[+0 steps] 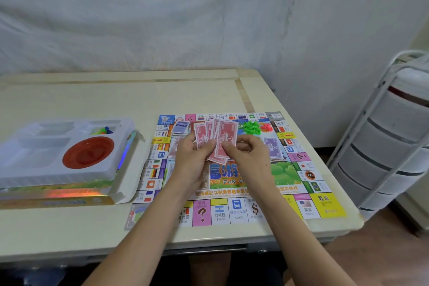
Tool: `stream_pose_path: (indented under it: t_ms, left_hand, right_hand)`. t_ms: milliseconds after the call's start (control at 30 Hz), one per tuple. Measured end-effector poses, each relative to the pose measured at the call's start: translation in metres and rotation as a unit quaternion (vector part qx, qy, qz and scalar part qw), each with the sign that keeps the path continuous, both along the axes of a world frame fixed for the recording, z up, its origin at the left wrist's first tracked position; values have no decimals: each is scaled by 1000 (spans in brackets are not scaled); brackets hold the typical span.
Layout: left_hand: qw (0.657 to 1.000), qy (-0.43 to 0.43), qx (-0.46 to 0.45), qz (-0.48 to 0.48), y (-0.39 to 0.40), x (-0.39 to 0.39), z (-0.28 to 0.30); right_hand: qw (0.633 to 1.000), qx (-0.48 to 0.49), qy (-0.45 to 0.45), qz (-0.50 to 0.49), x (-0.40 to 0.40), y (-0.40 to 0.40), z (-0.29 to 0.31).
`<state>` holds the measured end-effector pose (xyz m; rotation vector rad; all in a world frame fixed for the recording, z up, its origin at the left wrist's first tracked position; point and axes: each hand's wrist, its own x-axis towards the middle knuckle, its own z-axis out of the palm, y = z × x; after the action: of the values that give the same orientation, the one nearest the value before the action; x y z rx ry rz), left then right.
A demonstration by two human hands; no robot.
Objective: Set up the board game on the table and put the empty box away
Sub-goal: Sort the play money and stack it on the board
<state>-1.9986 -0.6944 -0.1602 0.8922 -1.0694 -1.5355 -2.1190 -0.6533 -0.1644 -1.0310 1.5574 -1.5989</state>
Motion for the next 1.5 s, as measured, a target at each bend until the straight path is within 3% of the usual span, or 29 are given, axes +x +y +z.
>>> stream_pose_path:
  t_ms: [400,567,733,867,1000,1067,1233,1500]
  left_hand:
    - [1000,2,15,5,-5,9,-3]
    - [999,10,31,-41,-3,-8,0]
    - [991,27,17,-129,15,-37,0]
    - [986,-48,-58,-149,24,-47,-7]
    - [962,-199,-185,-15,22,-45,-13]
    - [953,-215,-212,34,19,-44,-19]
    - [936,-274,-220,29,21,-49,-25]
    - [915,-299,-265,51,24,-54,-23]
  right_hand:
    - [999,-11,-47,23,-1,-2,1]
    - [999,5,-1,46,-1,4,3]
    - [995,9,100,-5,-20,20,-1]
    - [992,17,128,-6,-36,32,-3]
    - [980,33,190,-42,-48,40,-11]
    - [975,43,214,-48,-49,41,-16]
    - [966,35,254,-39,-48,45,-27]
    - [959,20,277,-48,-46,42,-27]
